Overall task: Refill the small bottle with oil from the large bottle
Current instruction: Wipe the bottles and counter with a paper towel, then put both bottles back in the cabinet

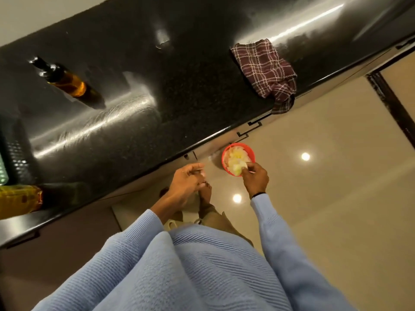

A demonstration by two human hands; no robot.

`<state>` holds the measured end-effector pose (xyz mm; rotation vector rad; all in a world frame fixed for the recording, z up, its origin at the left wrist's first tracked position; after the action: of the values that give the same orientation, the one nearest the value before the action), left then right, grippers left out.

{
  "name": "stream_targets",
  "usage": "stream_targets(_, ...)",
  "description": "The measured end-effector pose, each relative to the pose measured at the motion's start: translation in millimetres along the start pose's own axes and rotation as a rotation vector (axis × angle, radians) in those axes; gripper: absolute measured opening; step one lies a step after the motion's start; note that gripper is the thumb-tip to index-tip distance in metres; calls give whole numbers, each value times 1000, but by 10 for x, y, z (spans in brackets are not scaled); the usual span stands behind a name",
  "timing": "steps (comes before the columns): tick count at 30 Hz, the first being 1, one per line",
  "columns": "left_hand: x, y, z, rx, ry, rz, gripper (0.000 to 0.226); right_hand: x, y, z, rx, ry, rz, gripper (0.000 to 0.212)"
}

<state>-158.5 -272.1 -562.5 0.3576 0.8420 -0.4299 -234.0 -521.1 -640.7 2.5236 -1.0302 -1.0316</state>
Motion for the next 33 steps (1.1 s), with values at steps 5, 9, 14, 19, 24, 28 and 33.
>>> stream_targets(5, -11, 86, -79, -6, 27, 58, 30, 542, 163, 290, 135, -229, 101, 31)
stream_targets(9, -37, 142, -120, 7, 7, 85, 29, 846, -27, 635, 110, -384, -40, 59)
stream_targets(14, -40, 173, -188, 23, 17, 80, 31, 708, -164, 820, 101, -497, -139, 59)
stream_targets(19, -53, 222, -148, 29, -18, 104, 30, 367, -244, 573, 207, -417, -129, 42)
stream_targets(24, -75, 330, -90, 44, -73, 148, 32, 48, -389, 154, 298, -286, -164, 27)
stream_targets(28, -139, 519, -27, 14, -98, 192, 32, -190, -535, -305, 358, -153, -254, 25)
stream_targets(33, -330, 906, 69, -62, -140, 261, 39, -581, -749, -978, 419, 4, -392, 22)
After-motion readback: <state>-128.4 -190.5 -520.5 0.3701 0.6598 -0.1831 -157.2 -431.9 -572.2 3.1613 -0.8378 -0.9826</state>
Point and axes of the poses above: each hand's wrist, its own x-axis towards the middle knuckle, its own y-axis out of the back of the hand, z = x × y, the point moved 9 cm from there along x, towards the middle knuckle, and after that the axes turned 13 degrees about x, right-handed, at the moved point
